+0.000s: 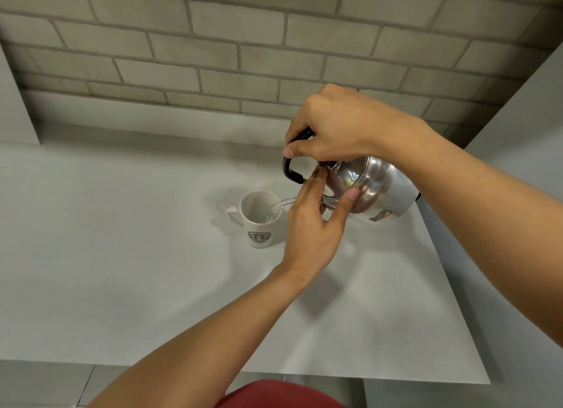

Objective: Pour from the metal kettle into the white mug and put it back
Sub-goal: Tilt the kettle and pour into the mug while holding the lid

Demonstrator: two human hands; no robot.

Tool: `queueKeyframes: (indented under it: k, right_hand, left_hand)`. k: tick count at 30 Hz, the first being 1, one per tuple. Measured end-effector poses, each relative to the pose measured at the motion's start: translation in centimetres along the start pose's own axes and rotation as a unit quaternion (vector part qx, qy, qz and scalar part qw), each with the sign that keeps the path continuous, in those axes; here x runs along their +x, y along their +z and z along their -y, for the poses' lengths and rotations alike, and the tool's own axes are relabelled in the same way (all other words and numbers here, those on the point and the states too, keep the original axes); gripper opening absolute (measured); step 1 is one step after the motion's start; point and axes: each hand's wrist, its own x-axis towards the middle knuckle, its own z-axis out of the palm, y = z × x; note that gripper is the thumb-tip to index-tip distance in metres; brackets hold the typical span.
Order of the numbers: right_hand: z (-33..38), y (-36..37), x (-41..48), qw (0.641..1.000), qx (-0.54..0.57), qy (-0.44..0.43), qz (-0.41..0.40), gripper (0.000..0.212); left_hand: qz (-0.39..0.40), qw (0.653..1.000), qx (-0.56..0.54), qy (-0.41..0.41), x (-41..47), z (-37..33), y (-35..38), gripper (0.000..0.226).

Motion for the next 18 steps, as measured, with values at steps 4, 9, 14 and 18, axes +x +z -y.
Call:
queueKeyframes:
  k: [4, 9, 14, 18]
  right_hand:
    - [0.0, 0.3, 0.1, 1.0, -0.002, -0.003, 0.007, 0.025]
    - [-0.5, 0.9, -0.6, 1.0, 0.009, 0.005, -0.02, 0.028]
    - [-1.7, 2.9, -2.7, 0.995, 0.059, 0.03, -0.078, 0.031]
    - [-2.9, 5.0, -4.7, 0.982, 0.12, 0.065, -0.135, 0.028]
  left_hand:
    - [0.001, 1.0, -0.008, -0.004, -0.2, 0.2, 0.1, 0.05]
    - [0.019, 1.0, 0.022, -0.011, -0.2, 0.7, -0.5, 0.058]
    - [0.067, 0.993, 0.099, -0.007, -0.5, 1.4, -1.5, 0.065]
    - [0.109, 0.982, 0.155, -0.009, -0.5, 1.9, -2.0, 0.072]
